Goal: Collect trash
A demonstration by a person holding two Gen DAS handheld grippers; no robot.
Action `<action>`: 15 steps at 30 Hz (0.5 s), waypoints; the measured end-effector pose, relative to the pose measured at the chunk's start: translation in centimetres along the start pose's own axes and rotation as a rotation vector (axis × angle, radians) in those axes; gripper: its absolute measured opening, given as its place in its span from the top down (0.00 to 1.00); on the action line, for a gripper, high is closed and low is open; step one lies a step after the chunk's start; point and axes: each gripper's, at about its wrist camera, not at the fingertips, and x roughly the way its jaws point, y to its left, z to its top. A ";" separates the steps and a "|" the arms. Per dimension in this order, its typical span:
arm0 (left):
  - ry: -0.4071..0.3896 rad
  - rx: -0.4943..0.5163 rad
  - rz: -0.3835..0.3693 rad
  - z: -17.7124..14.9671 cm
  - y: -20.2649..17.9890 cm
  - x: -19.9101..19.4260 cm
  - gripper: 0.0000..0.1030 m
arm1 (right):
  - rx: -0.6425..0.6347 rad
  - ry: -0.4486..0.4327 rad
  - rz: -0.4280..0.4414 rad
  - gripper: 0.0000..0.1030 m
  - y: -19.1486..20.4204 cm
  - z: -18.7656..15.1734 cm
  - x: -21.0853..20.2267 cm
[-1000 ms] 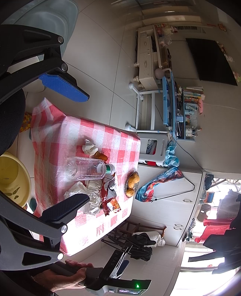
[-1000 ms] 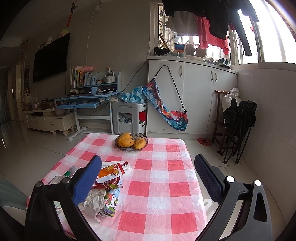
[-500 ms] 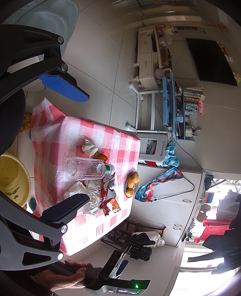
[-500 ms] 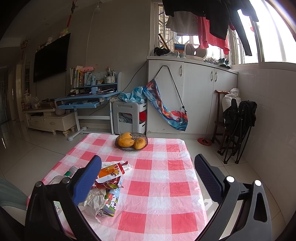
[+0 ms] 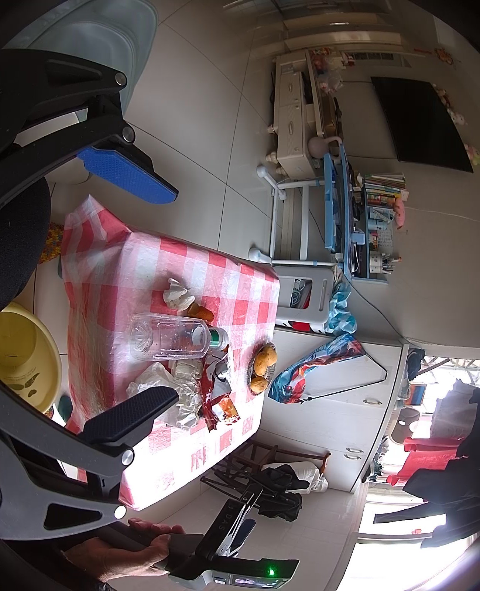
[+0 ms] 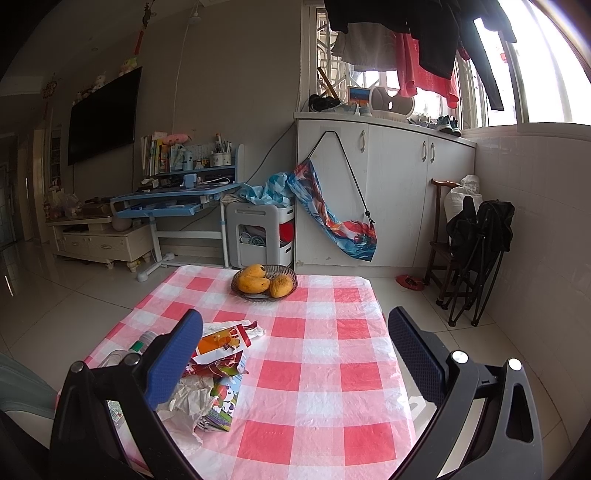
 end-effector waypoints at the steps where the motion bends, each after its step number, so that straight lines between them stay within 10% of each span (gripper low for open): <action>1: 0.000 0.000 0.000 0.0 0.0 0.0 0.07 | 0.000 0.001 0.001 0.07 0.1 0.0 0.0; 15: -0.002 -0.001 0.000 -0.1 0.0 0.0 0.07 | -0.001 0.002 0.003 0.07 0.3 -0.1 -0.1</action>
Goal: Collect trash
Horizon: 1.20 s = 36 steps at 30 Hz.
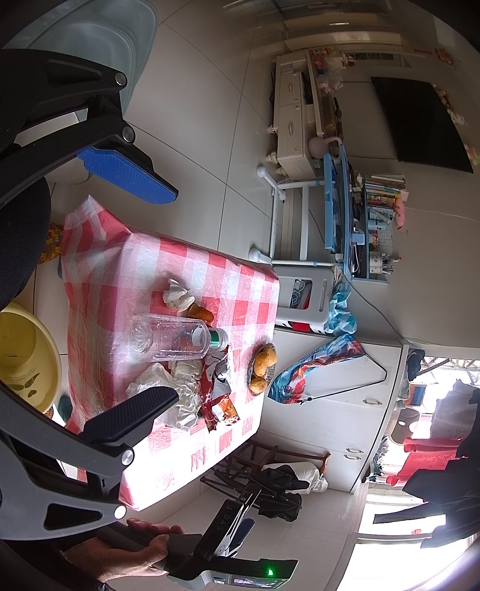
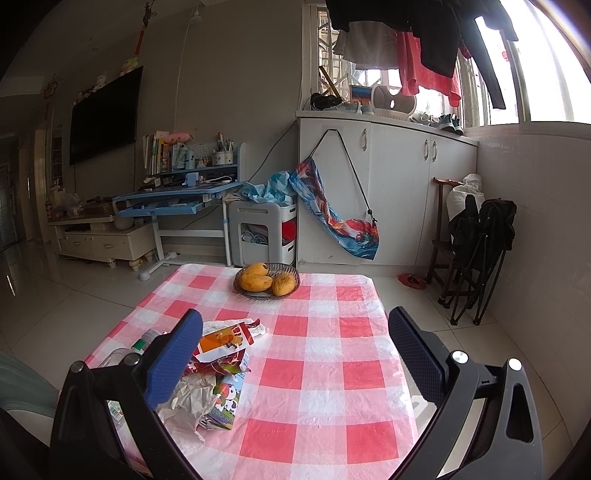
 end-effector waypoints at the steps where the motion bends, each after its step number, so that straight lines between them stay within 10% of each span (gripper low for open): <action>1: 0.000 0.000 0.000 0.0 0.0 0.0 0.07 | 0.000 0.000 0.000 0.07 0.0 0.0 0.0; 36: -0.003 -0.001 0.000 -0.1 0.1 0.0 0.07 | 0.001 0.008 0.006 0.07 1.0 -0.3 -0.4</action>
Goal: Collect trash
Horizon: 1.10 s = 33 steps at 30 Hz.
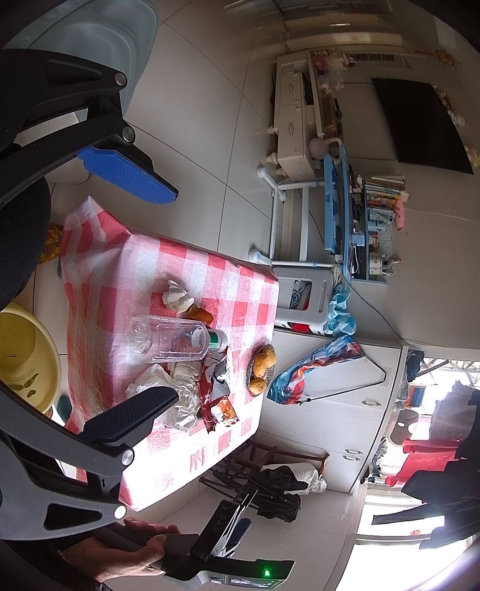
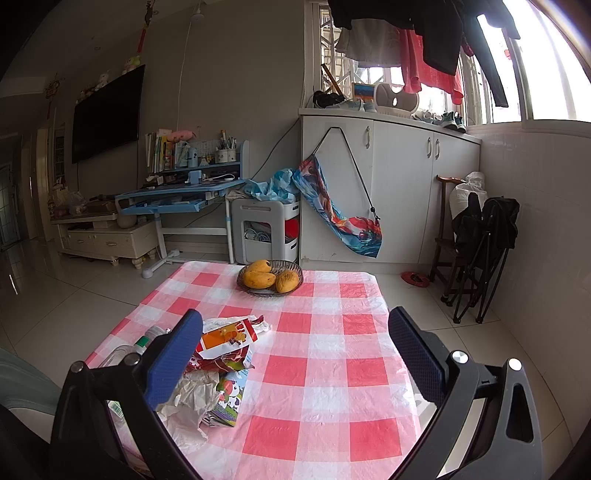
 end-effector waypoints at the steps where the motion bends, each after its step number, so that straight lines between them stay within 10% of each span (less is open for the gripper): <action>1: 0.000 0.000 0.000 0.0 0.0 0.0 0.07 | 0.000 0.000 0.000 0.07 0.0 0.0 0.0; 33: -0.002 -0.001 -0.001 -0.1 0.1 0.0 0.07 | 0.003 0.004 0.003 0.07 -0.1 0.1 0.1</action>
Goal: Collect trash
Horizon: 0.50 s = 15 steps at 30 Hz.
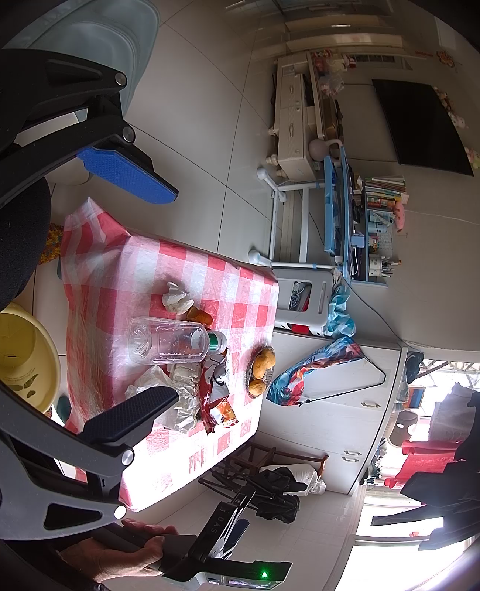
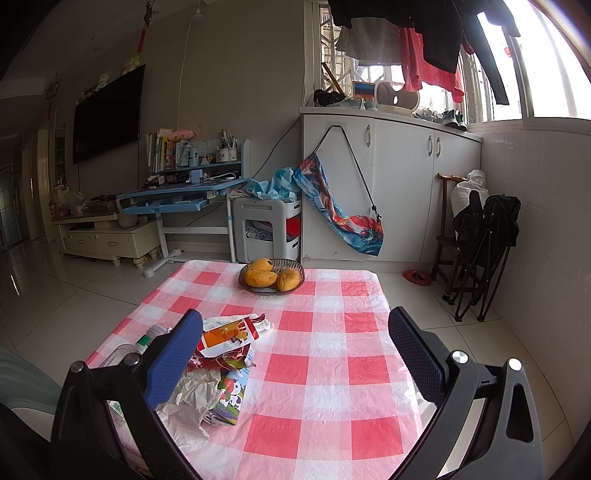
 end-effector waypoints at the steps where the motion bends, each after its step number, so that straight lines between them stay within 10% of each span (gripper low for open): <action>1: 0.000 0.000 0.000 0.0 0.0 0.0 0.07 | 0.000 0.000 0.000 0.07 0.0 0.0 0.0; 15: -0.001 0.000 0.000 0.0 0.0 0.0 0.07 | 0.001 0.002 0.001 0.07 -0.2 0.1 0.1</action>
